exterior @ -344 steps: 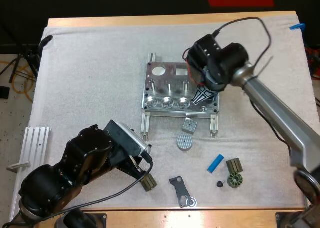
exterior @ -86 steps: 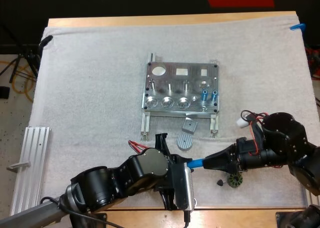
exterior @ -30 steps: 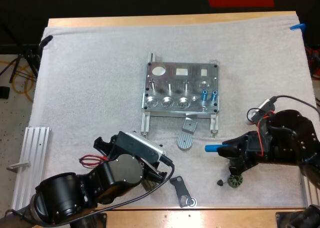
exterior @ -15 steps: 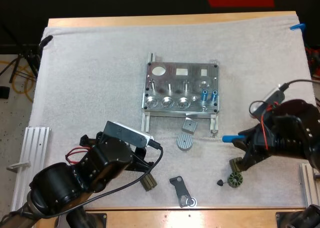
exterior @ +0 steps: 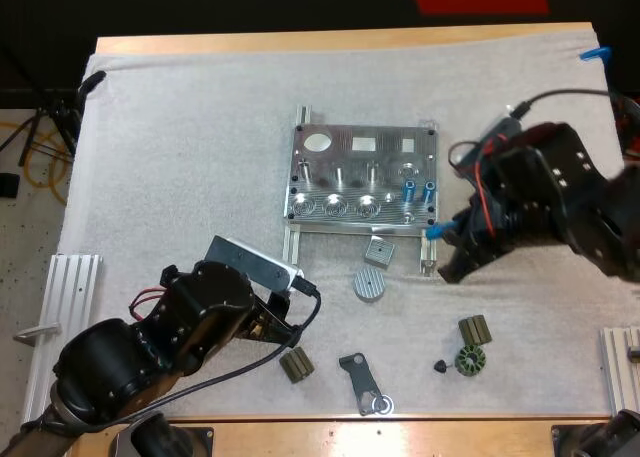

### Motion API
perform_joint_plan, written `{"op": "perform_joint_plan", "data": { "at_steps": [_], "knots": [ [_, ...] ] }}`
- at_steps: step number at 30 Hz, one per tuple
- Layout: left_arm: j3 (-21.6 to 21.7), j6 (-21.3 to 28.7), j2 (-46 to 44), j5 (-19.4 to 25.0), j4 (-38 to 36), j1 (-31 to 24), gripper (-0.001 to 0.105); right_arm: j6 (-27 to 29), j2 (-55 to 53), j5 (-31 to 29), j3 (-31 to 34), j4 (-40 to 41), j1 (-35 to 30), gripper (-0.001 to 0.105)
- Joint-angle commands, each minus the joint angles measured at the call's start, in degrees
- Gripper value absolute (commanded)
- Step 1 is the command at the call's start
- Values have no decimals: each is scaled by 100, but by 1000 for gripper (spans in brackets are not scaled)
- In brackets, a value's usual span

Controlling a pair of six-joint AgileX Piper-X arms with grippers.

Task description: Load cells from right to left

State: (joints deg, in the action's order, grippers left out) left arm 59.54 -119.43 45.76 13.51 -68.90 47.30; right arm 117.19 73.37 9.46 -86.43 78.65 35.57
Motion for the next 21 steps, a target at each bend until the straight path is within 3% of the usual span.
{"op": "perform_joint_plan", "data": {
  "at_steps": [1,5,10,21],
  "knots": [
    [38,19,-34,-59,29,-64,66,164,68,-46,-177,101,1,8],
    [-6,105,-34,-299,100,-371,66,315,324,-304,-409,105,1,8],
    [-275,193,-34,-1219,692,-970,66,522,697,-325,-566,150,1,8],
    [-437,1105,-34,-1630,1666,-1150,66,874,1644,-579,-1107,0,1,8]
  ]
}}
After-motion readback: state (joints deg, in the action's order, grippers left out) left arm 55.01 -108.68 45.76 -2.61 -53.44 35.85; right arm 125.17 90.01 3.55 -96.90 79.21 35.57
